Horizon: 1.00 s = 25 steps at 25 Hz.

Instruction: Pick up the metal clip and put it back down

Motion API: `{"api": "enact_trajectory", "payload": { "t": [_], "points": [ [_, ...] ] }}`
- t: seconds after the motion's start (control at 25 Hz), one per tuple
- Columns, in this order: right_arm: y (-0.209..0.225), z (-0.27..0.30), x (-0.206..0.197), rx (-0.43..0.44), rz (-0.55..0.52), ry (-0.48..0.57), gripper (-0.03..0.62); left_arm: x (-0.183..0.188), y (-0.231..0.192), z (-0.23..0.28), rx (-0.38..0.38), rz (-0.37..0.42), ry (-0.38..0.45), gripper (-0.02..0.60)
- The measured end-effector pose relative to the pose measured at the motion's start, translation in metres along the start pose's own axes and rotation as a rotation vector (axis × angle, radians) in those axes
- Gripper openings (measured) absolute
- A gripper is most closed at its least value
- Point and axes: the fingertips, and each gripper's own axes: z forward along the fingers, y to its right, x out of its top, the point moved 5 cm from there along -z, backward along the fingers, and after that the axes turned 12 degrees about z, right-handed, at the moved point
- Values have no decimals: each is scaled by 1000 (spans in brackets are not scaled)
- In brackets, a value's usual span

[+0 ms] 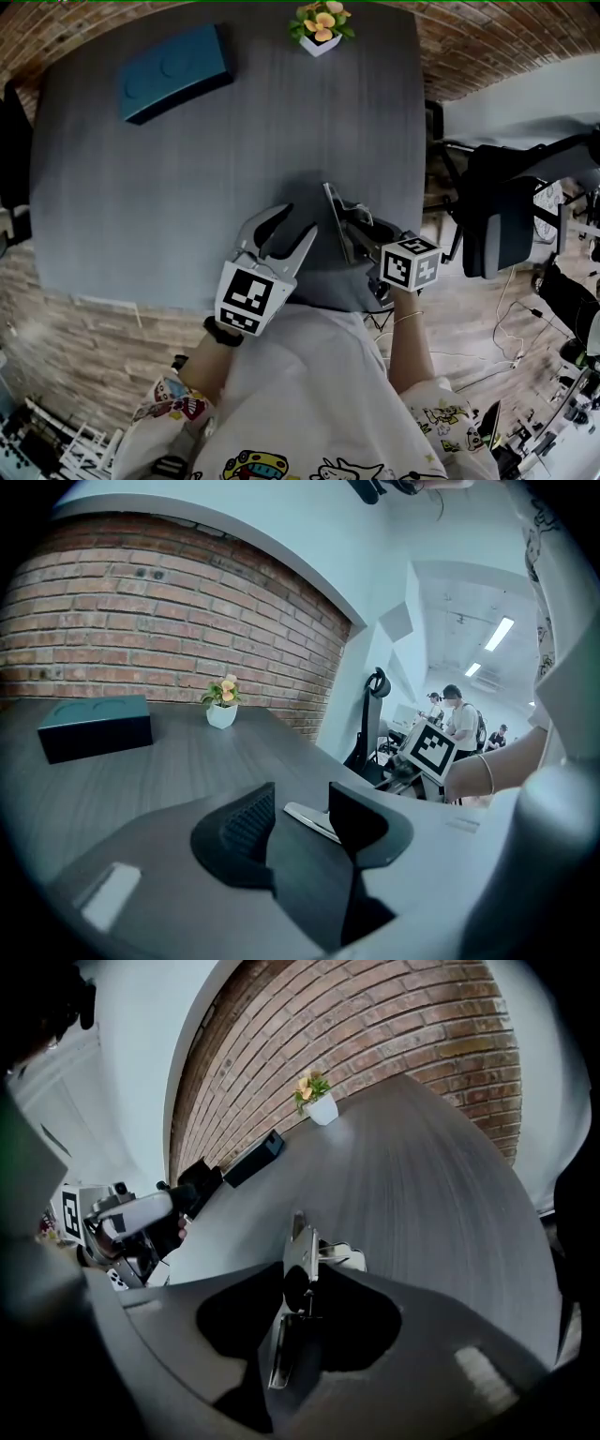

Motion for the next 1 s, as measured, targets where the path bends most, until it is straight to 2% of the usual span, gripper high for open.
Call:
{"api": "enact_trajectory", "payload": {
  "t": [0.44, 1.0],
  "points": [
    [4, -8, 4, 29, 64, 28, 106, 1, -9, -7, 35, -6, 9, 186],
    [-13, -21, 25, 46, 5, 97, 99, 13, -14, -20, 85, 6, 61, 186]
  ]
}}
